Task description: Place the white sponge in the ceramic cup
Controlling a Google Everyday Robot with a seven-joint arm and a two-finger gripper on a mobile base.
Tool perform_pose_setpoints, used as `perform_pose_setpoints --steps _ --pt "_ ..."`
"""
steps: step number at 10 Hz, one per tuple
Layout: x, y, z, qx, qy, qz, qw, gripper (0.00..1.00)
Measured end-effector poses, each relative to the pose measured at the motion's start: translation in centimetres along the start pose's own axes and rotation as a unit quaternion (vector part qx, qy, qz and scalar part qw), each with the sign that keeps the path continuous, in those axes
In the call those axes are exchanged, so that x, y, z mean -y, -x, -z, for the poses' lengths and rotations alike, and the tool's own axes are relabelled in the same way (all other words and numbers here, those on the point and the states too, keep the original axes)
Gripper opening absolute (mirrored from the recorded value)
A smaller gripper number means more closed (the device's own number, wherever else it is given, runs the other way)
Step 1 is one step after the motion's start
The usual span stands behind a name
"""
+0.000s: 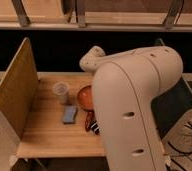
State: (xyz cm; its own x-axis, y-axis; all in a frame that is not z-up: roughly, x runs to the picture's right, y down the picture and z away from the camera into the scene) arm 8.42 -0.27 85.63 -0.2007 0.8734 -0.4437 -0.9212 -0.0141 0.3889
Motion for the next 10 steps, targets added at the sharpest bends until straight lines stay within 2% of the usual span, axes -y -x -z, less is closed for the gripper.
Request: perform_pose_setpoints --steps 2,3,6,8,10 --pt "0.0 0.1 0.1 0.002 0.000 0.001 1.0000 0.64" --pt "-0.3 0.0 0.2 0.003 0.006 0.001 1.0000 0.64" --pt "-3.6 -2.8 1.5 -0.005 0.074 0.028 0.9969 0.64" --pt "-4.2 -5.6 2.1 -0.011 0.101 0.048 0.9937 0.64" --pt "-4.5 -7.5 3.0 -0.007 0.114 0.070 0.9910 0.64"
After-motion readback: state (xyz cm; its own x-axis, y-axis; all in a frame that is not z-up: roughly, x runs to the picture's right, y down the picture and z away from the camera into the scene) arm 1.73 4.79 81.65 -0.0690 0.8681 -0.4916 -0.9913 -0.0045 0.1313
